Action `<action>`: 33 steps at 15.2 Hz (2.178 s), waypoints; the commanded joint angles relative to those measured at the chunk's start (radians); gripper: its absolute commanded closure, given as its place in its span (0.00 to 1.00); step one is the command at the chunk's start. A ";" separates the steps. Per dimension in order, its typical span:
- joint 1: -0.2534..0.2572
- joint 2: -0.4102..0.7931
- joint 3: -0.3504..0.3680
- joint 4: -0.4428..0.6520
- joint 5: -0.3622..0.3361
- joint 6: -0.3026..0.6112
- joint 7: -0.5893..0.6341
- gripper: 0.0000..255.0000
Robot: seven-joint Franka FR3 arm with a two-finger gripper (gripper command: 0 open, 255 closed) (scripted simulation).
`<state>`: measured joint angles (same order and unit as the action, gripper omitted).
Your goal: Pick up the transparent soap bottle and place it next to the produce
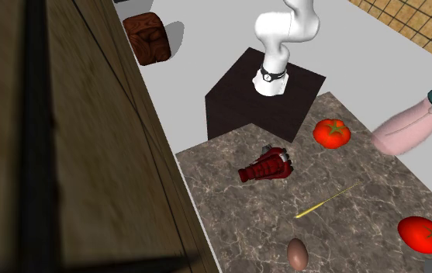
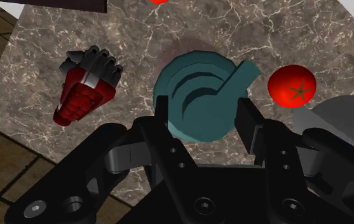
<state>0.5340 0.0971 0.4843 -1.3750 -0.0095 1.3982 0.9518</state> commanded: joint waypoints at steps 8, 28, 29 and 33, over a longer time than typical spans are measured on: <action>0.202 0.210 0.092 0.247 -0.108 -0.059 0.256 1.00; 0.213 0.198 0.104 -0.012 -0.100 0.188 0.308 1.00; 0.210 0.196 0.103 -0.030 -0.098 0.202 0.307 1.00; 0.202 0.188 0.102 -0.094 -0.095 0.260 0.305 1.00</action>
<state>0.7389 0.2865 0.5871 -1.4523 -0.1048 1.6417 1.2584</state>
